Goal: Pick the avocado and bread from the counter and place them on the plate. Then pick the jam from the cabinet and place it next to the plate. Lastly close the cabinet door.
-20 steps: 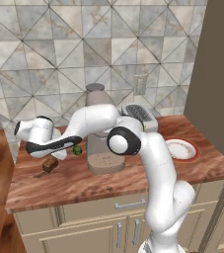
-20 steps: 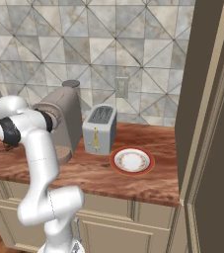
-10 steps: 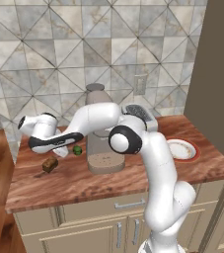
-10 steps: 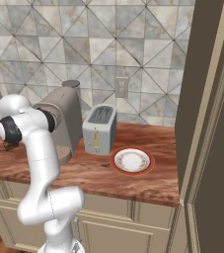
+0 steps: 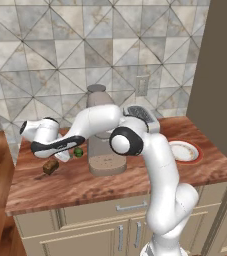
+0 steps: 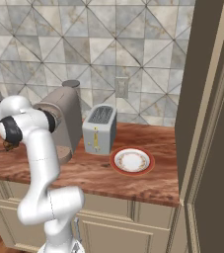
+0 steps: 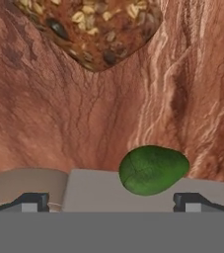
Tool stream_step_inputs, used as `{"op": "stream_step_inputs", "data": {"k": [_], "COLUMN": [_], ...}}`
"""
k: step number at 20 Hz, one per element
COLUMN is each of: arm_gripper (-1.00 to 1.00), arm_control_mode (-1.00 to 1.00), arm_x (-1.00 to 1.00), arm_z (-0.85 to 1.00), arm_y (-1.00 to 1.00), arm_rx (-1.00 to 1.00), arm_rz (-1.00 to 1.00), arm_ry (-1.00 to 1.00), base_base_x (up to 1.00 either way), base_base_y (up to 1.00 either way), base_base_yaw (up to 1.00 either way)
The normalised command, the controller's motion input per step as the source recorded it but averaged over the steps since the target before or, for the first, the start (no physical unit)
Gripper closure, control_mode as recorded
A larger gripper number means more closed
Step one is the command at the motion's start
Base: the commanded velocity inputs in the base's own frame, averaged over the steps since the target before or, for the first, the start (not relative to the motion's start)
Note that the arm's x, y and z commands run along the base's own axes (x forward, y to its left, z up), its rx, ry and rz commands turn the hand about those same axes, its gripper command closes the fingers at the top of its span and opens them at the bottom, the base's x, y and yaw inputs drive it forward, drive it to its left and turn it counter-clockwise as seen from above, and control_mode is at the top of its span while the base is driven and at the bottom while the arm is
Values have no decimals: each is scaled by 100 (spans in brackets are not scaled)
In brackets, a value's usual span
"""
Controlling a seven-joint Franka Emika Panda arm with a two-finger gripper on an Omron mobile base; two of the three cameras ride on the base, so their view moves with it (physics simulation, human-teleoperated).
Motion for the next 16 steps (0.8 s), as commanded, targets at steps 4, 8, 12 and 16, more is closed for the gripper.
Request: {"op": "stream_step_inputs", "data": {"k": [4,8,12,16], "arm_gripper": [-100,-100,-100,-100], "arm_control_mode": [-100,-100,-100,-100], "arm_x": [17,25,27,22], "arm_z": [-11,-6,-9,-11], "arm_y": [0,0,0,0], "arm_rx": [0,0,-3,-2], "arm_rz": [0,0,0,0], "arm_ry": [0,0,0,0], "base_base_x": [0,0,0,0], "base_base_y": [0,0,0,0], "base_base_yaw": [0,0,0,0]}}
